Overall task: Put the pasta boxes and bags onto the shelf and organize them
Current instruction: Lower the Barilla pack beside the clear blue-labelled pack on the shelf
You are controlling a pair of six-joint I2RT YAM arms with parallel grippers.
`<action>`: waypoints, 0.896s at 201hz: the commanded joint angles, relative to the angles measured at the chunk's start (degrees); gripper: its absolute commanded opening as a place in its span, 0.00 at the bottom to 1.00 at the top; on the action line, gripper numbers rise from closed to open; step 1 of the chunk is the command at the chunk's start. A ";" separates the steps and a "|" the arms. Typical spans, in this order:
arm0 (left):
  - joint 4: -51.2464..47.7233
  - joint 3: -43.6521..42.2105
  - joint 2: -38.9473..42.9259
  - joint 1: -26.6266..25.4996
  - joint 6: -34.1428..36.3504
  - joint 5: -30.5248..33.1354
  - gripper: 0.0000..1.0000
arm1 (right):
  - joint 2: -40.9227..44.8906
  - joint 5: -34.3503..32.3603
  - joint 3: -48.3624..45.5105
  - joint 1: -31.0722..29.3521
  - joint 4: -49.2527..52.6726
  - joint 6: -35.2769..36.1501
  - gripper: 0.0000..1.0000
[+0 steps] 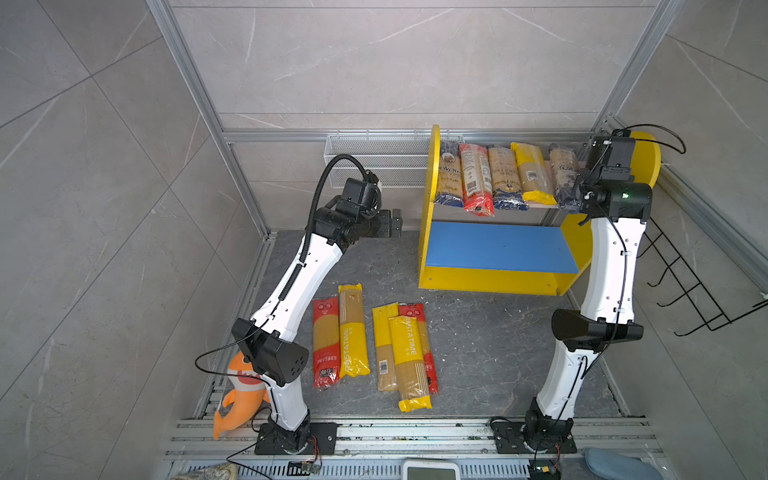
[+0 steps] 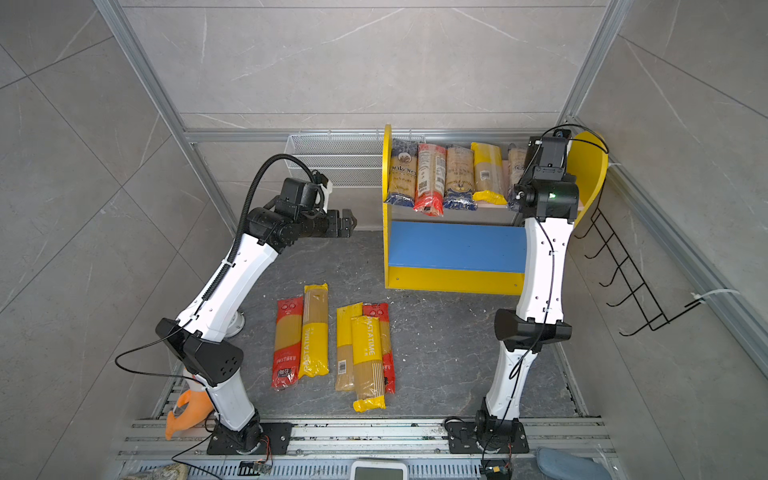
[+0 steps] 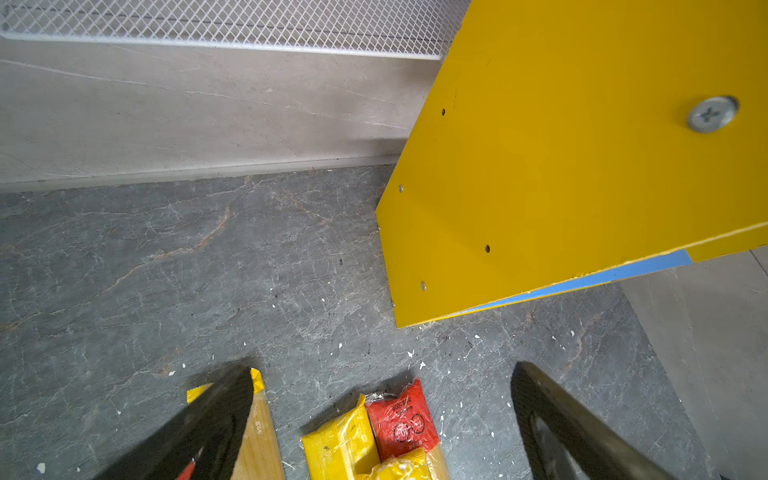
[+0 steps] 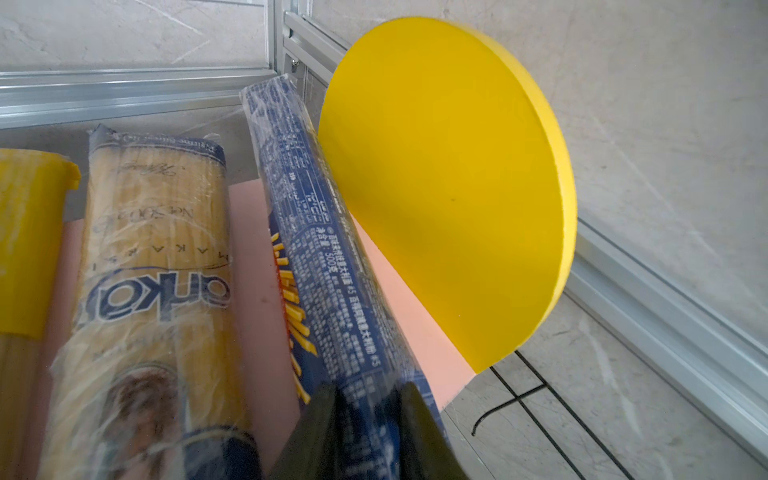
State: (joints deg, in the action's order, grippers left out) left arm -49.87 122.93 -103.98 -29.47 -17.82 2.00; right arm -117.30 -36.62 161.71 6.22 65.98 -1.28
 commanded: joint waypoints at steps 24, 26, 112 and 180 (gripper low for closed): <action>-1.52 5.41 -1.18 0.34 -0.10 0.73 1.00 | -3.55 5.79 -0.67 1.60 4.21 -3.40 0.32; -1.61 5.57 -1.26 0.31 -0.10 0.68 1.00 | -3.62 6.19 -0.69 1.60 4.24 -3.56 0.32; -1.93 6.39 -1.67 0.29 -0.47 1.12 1.00 | -1.55 12.39 -0.81 0.16 2.87 -4.45 0.63; -1.84 4.89 0.07 0.30 -0.28 0.82 1.00 | 2.36 12.60 -2.83 -2.92 0.91 -4.04 0.97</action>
State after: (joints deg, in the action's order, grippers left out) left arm -51.86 128.01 -105.89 -29.47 -17.85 2.76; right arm -116.66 -27.09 160.99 4.80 64.82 -4.12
